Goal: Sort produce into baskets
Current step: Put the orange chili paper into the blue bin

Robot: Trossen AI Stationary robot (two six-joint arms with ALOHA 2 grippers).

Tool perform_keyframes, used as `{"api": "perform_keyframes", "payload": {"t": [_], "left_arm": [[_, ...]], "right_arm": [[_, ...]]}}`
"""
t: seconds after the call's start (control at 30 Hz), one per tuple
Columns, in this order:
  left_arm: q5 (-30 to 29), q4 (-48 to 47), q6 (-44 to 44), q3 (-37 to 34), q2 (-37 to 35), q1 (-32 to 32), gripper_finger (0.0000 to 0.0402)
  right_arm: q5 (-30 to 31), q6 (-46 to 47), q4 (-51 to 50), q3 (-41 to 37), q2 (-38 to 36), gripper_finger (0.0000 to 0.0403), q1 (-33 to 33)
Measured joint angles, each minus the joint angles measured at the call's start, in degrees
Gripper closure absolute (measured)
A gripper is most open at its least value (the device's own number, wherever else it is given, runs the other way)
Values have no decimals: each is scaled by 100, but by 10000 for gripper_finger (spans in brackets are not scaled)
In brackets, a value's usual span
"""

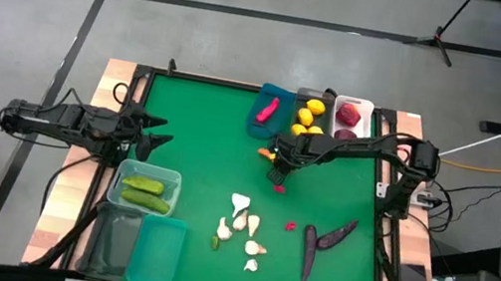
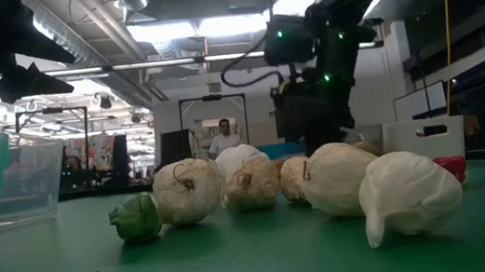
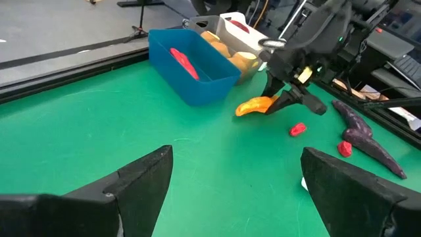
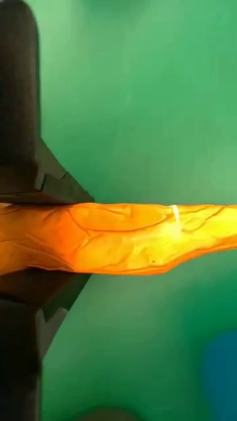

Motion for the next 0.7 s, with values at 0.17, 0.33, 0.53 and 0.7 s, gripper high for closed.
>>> {"api": "perform_keyframes", "payload": {"t": [0.17, 0.33, 0.53, 0.7], "left_arm": [[-1, -6, -29, 0, 0, 0, 73], [0, -97, -31, 0, 0, 0, 73], [-2, -122, -49, -1, 0, -1, 73], [-1, -123, -60, 0, 0, -2, 73]], "right_arm": [[-163, -2, -93, 278, -85, 260, 95], [-122, 207, -56, 654, -158, 266, 302], [314, 947, 153, 1432, -212, 272, 193], [977, 1008, 870, 1823, -225, 255, -94]]}}
